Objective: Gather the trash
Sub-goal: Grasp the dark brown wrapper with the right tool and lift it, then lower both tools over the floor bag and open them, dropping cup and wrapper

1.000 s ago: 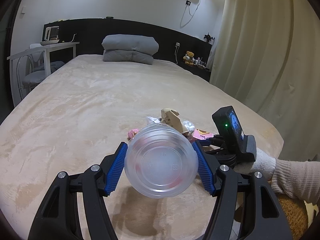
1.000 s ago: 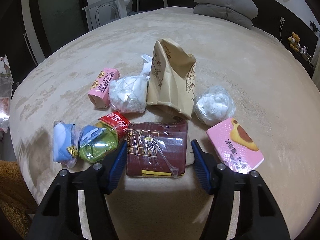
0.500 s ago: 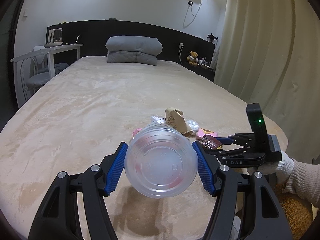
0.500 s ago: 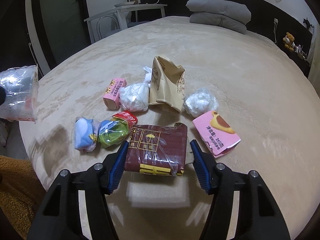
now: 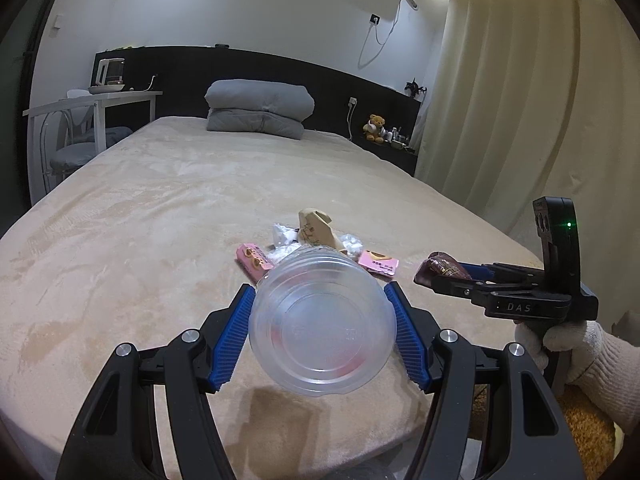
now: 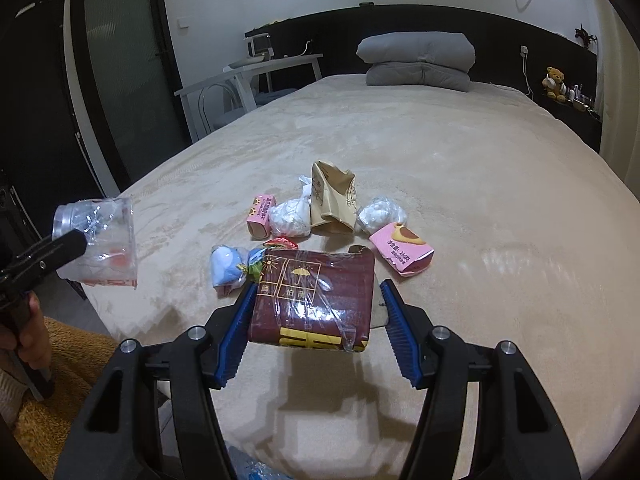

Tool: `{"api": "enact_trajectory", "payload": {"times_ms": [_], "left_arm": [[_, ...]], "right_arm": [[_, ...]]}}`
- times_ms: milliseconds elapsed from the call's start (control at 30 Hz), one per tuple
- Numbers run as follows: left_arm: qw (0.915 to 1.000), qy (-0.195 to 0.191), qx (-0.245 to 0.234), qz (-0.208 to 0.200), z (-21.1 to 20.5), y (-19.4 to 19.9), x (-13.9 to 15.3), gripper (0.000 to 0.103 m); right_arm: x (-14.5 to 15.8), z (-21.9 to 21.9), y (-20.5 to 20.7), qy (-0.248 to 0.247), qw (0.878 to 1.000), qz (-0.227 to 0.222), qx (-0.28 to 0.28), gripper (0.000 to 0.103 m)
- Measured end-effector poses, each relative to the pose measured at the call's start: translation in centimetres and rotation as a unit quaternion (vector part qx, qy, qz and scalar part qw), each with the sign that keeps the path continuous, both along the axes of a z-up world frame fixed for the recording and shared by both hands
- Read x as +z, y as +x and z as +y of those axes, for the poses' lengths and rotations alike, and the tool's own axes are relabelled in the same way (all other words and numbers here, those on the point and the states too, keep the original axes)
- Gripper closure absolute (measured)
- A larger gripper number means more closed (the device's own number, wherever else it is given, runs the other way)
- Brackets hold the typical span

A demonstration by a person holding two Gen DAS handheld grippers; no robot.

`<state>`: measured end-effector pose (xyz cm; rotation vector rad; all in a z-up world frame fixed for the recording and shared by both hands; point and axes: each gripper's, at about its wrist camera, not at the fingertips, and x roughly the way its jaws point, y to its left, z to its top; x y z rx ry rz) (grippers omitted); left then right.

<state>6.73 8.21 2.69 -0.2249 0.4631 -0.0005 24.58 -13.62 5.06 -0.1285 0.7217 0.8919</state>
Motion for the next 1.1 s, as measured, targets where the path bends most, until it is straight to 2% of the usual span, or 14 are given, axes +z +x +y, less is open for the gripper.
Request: {"api": "enact_trajectory", "payload": {"times_ms": [333,733,933,1100], "left_arm": [[0.9997,-0.018,-0.009,-0.011,-3.5,-4.5,-1.1,0.039],[0.9984,-0.054,-0.018,0.005,-7.4,-9.0,-3.6,0.039],[0.9957,-0.081,-0.020,0.040,-8.3,-9.6,-5.7,0.039],[0.9903,-0.099,-0.033,0.091,-8.9,-8.8,-7.7,0.039]], "right_arm": [[0.7,-5.4,-6.5,0.032,0.999,0.000,-0.013,0.042],[-0.7,-9.5,-12.4,0.039,0.999,0.013,-0.025,0.042],[-2.0,-10.4,-14.2,0.036,0.999,0.032,-0.025,0.042],[-4.3,-9.9,-14.2,0.009,0.996,0.082,-0.021,0.042]]}}
